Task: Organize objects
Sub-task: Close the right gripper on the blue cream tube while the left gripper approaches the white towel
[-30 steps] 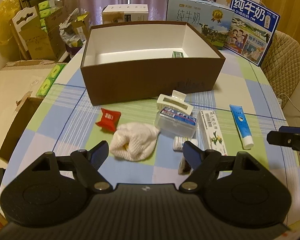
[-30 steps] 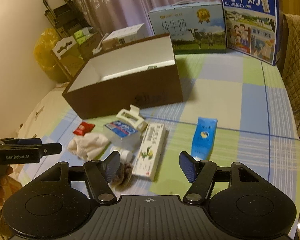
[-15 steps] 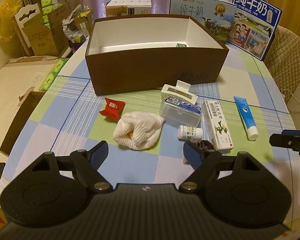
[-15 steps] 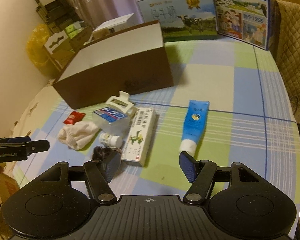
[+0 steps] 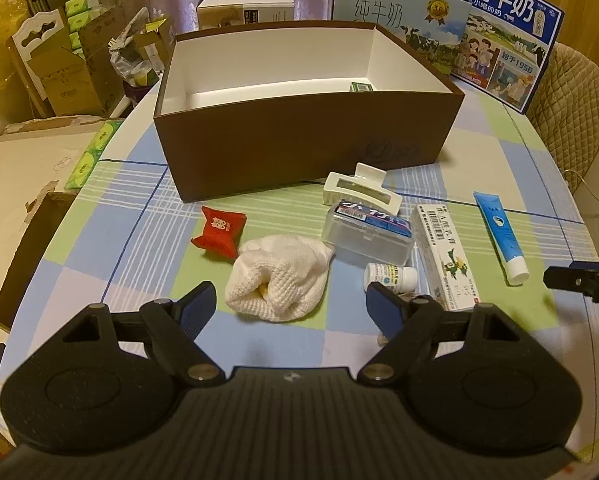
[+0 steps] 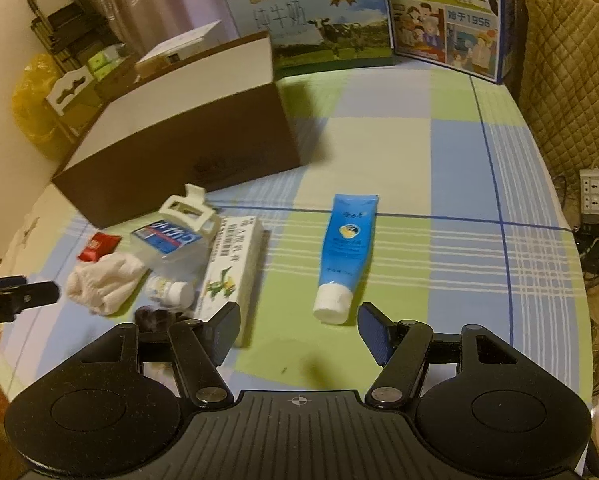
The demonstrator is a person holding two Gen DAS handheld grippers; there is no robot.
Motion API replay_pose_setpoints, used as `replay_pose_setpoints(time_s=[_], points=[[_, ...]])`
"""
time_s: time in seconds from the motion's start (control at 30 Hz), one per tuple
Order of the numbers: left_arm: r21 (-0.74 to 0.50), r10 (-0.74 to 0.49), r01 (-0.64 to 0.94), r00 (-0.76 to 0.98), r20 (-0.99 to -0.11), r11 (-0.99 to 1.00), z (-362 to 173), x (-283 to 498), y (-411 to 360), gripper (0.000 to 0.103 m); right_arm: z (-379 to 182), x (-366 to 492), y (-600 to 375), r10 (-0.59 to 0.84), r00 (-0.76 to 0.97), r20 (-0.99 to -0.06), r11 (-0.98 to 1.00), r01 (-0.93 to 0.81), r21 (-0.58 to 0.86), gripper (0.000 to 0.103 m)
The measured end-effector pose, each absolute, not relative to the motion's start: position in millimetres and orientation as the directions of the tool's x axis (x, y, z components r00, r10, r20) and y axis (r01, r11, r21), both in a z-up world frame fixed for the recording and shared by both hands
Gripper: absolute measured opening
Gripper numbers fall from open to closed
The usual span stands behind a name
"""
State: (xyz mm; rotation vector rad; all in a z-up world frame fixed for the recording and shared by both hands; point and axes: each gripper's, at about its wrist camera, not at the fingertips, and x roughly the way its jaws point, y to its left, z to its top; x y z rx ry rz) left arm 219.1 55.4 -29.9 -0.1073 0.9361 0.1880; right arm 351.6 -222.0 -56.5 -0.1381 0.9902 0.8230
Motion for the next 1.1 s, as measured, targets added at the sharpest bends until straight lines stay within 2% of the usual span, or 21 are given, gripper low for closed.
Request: replay_pose_setpoints(time_s=[0.43,0.5,0.57,0.83,1.1], points=[[-0.007,0.12,-0.218,0.56,-0.82,0.976,-45.9,235.0,75.1,0.079,-94.2,385.1,-197.1,0.479,0.308,-0.822,0.74,-0.646,0.189,0.062],[-0.004,0.119,-0.213,0.56,-0.82,0.977,-49.3,238.2,75.8,0.079,-99.2,389.2,-191.4,0.47,0.317,-0.824,0.742,-0.647,0.174,0.058],[0.001,0.118,-0.206,0.558,-0.821,0.979,-52.7,241.5,75.5,0.079,-104.5,394.0,-185.8,0.465,0.32,-0.826,0.743,-0.648,0.167,0.05],[0.003,0.107,-0.183,0.559,-0.822,0.983,-63.7,249.2,74.9,0.079,-119.4,404.0,-174.0,0.429,0.34,-0.837,0.761,-0.635,0.132,0.036],[0.028,0.11,-0.157,0.542,-0.833,0.987,-76.5,258.8,73.7,0.079,-120.4,392.6,-177.6,0.434,0.334,-0.836,0.721,-0.685,0.101,0.034]])
